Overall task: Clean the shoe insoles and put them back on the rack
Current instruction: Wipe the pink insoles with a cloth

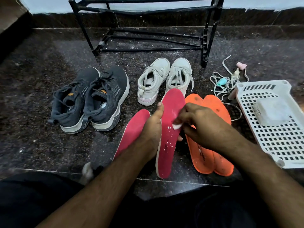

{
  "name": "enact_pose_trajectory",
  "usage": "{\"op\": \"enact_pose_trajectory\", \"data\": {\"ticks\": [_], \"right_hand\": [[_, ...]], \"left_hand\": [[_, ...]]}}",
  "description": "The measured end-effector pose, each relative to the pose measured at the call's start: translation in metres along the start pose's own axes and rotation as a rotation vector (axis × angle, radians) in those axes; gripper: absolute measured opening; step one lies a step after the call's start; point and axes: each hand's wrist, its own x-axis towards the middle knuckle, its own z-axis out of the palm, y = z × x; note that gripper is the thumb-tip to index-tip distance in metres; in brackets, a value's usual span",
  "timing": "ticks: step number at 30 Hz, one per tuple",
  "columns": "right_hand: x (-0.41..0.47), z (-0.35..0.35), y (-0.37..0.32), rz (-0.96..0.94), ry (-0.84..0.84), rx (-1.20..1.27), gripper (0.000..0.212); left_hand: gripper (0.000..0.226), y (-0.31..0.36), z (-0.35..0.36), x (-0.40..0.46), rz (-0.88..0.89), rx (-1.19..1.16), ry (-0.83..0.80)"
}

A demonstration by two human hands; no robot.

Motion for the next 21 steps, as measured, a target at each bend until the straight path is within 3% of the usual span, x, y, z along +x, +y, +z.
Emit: {"op": "enact_pose_trajectory", "data": {"ticks": [2,6,13,21], "right_hand": [[-0.002,-0.008,0.003,0.063,-0.002,0.041,0.023],[0.0,-0.009,0.006,0.184,0.266,0.071,0.025],[0.008,-0.006,0.002,0.229,0.328,-0.087,0.017],[0.004,-0.004,-0.002,0.116,-0.035,-0.043,0.026]], "left_hand": [[0.076,0.0,-0.001,0.001,-0.003,0.016,0.005],[0.072,0.0,0.001,0.0,0.005,0.013,-0.047],[0.073,-0.001,0.003,-0.001,-0.001,0.063,-0.085],[0.069,-0.013,-0.004,0.01,0.045,0.051,0.012]]}}
